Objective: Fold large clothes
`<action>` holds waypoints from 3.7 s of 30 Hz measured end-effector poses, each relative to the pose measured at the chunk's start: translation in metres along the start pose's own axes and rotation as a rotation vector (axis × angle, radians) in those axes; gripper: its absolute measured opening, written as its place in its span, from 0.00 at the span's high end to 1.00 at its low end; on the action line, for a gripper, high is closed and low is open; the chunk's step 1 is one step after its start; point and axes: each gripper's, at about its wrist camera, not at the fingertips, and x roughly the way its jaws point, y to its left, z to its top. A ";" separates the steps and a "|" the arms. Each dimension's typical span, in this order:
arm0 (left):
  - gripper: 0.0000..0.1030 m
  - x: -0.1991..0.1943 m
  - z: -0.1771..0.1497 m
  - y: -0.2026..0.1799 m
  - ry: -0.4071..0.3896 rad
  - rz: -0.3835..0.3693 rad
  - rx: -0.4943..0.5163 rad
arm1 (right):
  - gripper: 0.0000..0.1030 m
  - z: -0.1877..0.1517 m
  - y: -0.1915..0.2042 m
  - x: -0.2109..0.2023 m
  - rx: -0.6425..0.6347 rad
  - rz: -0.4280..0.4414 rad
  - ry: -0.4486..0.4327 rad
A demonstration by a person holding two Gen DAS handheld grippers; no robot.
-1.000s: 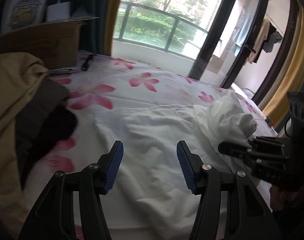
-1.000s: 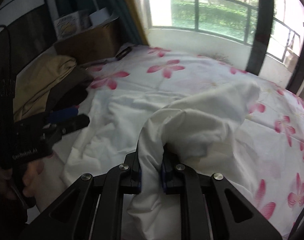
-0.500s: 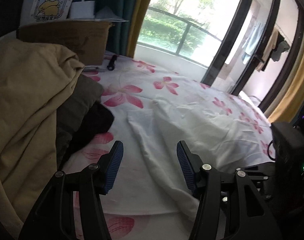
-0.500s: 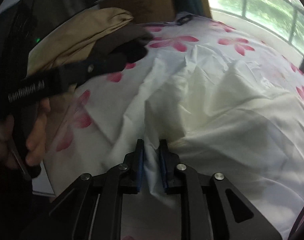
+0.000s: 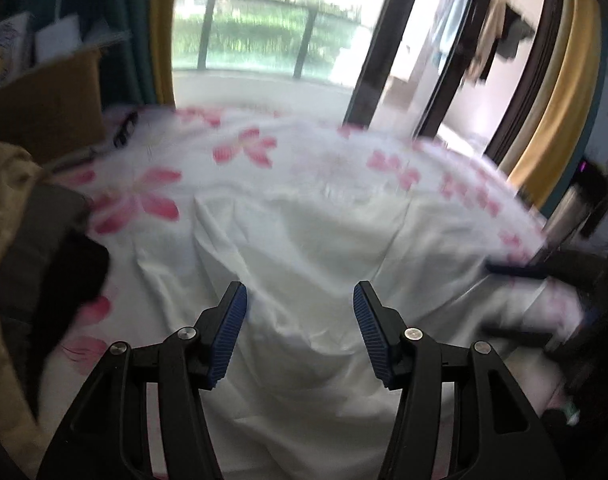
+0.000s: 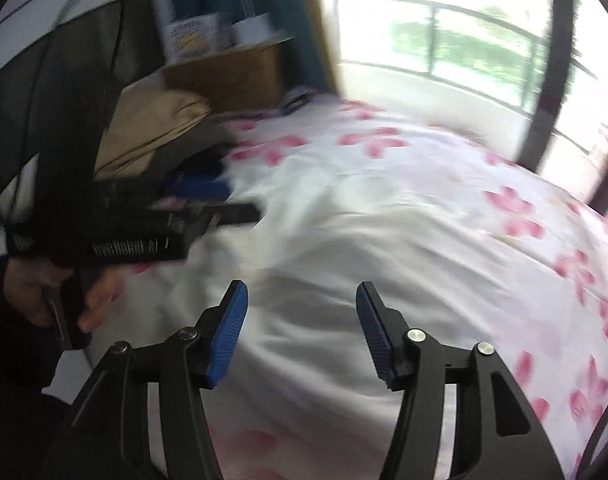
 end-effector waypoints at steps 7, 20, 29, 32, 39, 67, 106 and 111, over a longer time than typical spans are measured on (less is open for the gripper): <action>0.88 0.004 -0.024 0.019 0.042 0.069 -0.052 | 0.45 -0.012 -0.072 -0.005 0.181 -0.185 -0.004; 0.60 -0.043 -0.040 0.033 0.051 0.126 -0.107 | 0.43 -0.014 -0.078 0.048 0.160 -0.076 0.046; 0.46 -0.037 0.002 0.002 -0.052 0.075 -0.056 | 0.42 -0.009 -0.085 0.037 0.165 -0.072 0.029; 0.46 -0.019 0.009 -0.022 -0.031 0.035 -0.002 | 0.42 -0.008 -0.089 0.023 0.182 -0.093 0.007; 0.44 0.015 0.006 -0.032 0.049 0.056 0.010 | 0.42 -0.012 -0.096 0.011 0.196 -0.114 0.007; 0.28 -0.007 -0.023 0.047 0.072 0.110 -0.161 | 0.42 -0.009 -0.098 -0.004 0.210 -0.072 -0.004; 0.42 0.038 -0.008 -0.022 0.086 -0.169 -0.138 | 0.25 -0.028 -0.092 0.049 0.273 0.066 0.056; 0.56 0.038 -0.009 -0.034 0.077 -0.163 -0.104 | 0.32 -0.026 -0.086 0.051 0.269 0.080 0.066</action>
